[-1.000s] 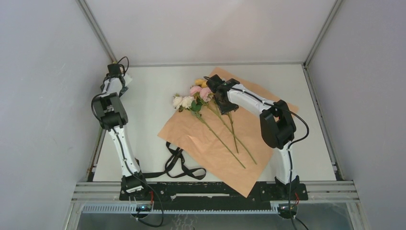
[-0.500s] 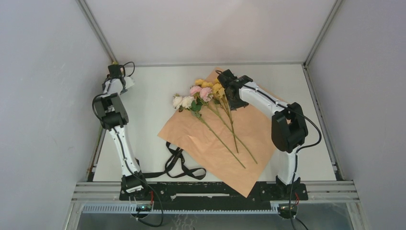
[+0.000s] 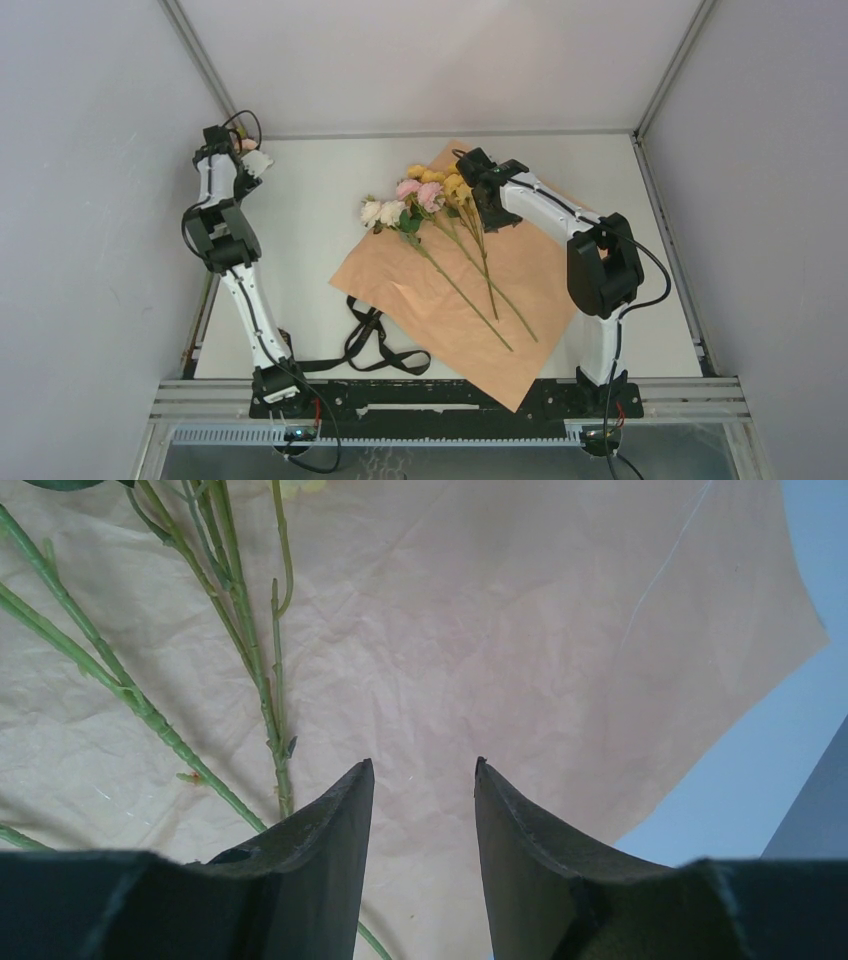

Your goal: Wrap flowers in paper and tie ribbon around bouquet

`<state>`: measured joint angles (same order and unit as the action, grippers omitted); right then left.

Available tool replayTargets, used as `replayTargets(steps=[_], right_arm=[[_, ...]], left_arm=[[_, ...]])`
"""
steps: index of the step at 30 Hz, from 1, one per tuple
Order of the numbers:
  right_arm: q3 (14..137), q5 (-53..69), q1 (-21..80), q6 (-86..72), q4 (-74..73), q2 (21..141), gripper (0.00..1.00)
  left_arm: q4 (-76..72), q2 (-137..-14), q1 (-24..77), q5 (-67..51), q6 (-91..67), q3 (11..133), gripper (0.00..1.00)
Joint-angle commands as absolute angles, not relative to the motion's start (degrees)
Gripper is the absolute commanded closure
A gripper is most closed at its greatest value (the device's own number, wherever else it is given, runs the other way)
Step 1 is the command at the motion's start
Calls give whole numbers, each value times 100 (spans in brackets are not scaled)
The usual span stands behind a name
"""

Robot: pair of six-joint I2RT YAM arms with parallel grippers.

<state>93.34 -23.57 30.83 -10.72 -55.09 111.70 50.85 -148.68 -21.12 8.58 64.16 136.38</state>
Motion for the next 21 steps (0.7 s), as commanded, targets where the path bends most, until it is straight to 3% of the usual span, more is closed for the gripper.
replayTargets(steps=[1, 11, 21], right_arm=[[9313, -2573, 3055, -1049, -5422, 10875, 50], [9185, -2660, 2917, -1028, -5493, 10995, 50], [9194, -2784, 2744, -976, -5540, 11135, 51]], left_arm=[[3770, -14602, -2048, 1035, 5884, 13137, 44], [1741, -14725, -1730, 972, 6673, 12940, 38], [728, -15403, -1660, 1425, 7207, 13286, 45]])
